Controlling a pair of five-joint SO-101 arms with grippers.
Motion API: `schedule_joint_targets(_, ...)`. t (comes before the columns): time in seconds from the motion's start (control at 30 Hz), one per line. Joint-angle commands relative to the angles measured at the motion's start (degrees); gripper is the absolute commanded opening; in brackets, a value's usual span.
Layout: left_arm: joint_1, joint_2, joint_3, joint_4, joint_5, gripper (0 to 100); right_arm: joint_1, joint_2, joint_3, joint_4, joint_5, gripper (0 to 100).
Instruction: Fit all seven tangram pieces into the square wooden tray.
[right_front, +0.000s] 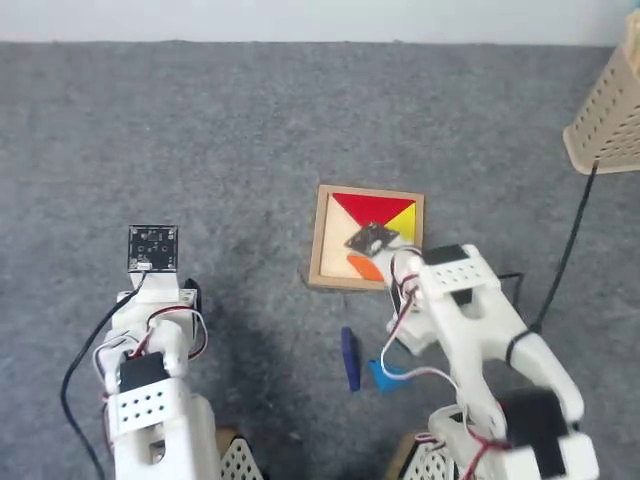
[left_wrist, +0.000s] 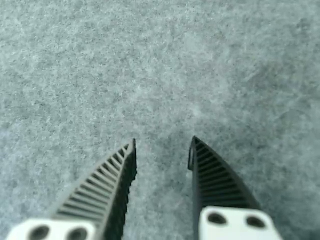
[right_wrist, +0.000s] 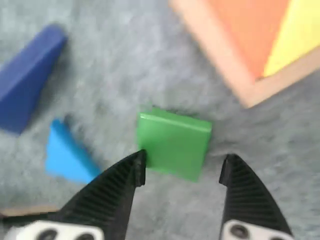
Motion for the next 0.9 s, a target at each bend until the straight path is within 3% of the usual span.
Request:
schedule_joint_targets(0.0,-0.18,-1.14,-0.22,-1.49,-0.35,17,0.48,1.54,-5.80,-2.15,-3.69,24.1)
schedule_joint_targets(0.43,-0.18,-1.14,-0.22,-1.49,-0.35,17,0.66,-5.41,-6.07,1.89,-4.40,24.2)
schedule_joint_targets(0.67,-0.18,-1.14,-0.22,-1.49,-0.35,17,-5.32,-5.41,-2.64,-1.19,-4.40,24.5)
schedule_joint_targets(0.87,-0.18,-1.14,-0.22,-1.49,-0.35,17,-5.23,-5.32,-0.62,-2.86,-4.40,24.3)
